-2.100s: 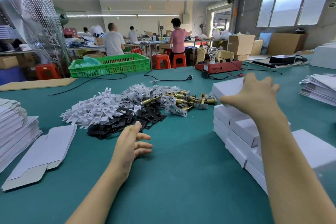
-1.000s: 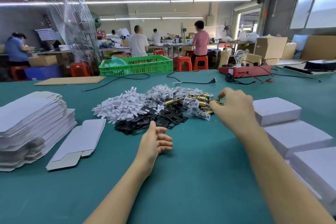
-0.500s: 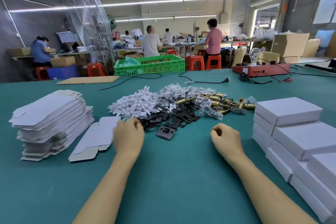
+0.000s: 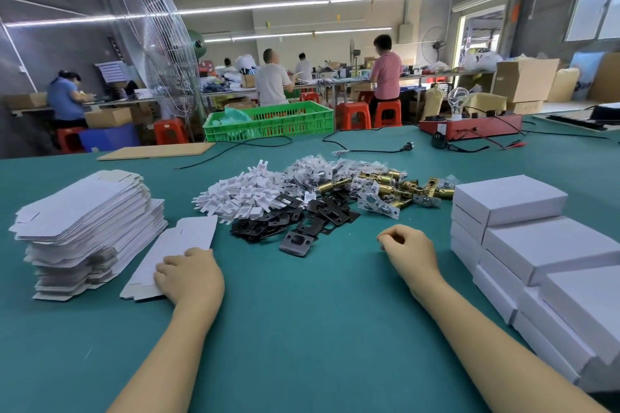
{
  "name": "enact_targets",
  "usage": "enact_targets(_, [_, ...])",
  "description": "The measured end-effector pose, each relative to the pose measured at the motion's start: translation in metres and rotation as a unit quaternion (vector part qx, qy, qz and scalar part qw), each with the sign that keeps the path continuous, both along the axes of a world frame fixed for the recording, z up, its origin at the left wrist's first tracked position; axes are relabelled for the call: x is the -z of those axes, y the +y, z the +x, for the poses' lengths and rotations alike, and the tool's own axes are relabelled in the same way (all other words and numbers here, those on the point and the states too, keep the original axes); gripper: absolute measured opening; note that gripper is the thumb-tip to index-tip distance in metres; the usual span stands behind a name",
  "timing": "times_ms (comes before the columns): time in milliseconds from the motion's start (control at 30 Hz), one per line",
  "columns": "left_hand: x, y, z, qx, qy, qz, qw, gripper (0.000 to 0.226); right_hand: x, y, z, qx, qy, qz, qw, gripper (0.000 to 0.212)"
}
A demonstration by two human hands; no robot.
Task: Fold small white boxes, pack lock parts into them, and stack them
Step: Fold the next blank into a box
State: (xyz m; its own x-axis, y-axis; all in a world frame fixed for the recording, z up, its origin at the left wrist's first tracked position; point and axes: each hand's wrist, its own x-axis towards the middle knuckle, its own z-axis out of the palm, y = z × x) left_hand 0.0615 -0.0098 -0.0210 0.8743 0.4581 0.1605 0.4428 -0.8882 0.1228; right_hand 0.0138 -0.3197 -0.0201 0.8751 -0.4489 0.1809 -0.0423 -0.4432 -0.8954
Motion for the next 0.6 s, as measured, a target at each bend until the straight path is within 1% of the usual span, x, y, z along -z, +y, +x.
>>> enact_targets(67, [0.001,-0.001,-0.006,0.020,-0.031,0.005,0.999,0.047,-0.005,-0.005,-0.006,-0.017,-0.020,0.087,0.996,0.019])
enact_targets(100, [0.001,-0.001,-0.008,0.031,-0.061,-0.010,0.998,0.041,-0.006,-0.007,-0.009,-0.027,-0.027,0.109,0.993,0.020])
enact_targets(167, [-0.003,-0.004,-0.013,0.048,-0.151,-0.067,0.985,0.024,-0.008,-0.007,-0.013,-0.038,-0.028,0.115,0.992,0.020])
enact_targets(233, [-0.009,-0.010,-0.021,0.086,-0.278,-0.108,0.951,0.014,-0.007,-0.004,-0.012,-0.042,-0.023,0.101,0.994,0.018])
enact_targets(267, [-0.012,-0.014,-0.026,0.108,-0.354,-0.098,0.924,0.016,-0.006,-0.002,-0.012,-0.042,-0.021,0.097,0.994,0.017])
enact_targets(300, [-0.013,-0.021,-0.030,0.127,-0.409,-0.113,0.897,0.016,-0.006,-0.001,-0.011,-0.040,-0.022,0.096,0.994,0.016])
enact_targets(333, [-0.015,-0.029,-0.035,0.153,-0.441,-0.126,0.875,0.014,-0.006,-0.001,-0.011,-0.037,-0.023,0.099,0.994,0.016])
enact_targets(367, [-0.018,-0.039,-0.039,0.177,-0.456,-0.147,0.860,0.009,-0.007,-0.001,-0.011,-0.035,-0.024,0.103,0.994,0.016])
enact_targets(400, [-0.024,-0.050,-0.042,0.185,-0.450,-0.185,0.854,0.014,-0.007,-0.002,-0.011,-0.035,-0.025,0.106,0.993,0.016])
enact_targets(467, [-0.029,-0.073,-0.045,0.169,-0.398,-0.332,0.838,0.037,-0.008,-0.003,-0.012,-0.041,-0.034,0.119,0.991,0.017])
enact_targets(533, [-0.029,-0.093,-0.052,0.159,-0.345,-0.470,0.797,0.045,-0.008,-0.004,-0.014,-0.049,-0.046,0.135,0.989,0.022])
enact_targets(600, [-0.019,-0.103,-0.057,0.161,-0.315,-0.534,0.768,0.047,-0.008,-0.002,-0.017,-0.061,-0.048,0.136,0.988,0.029])
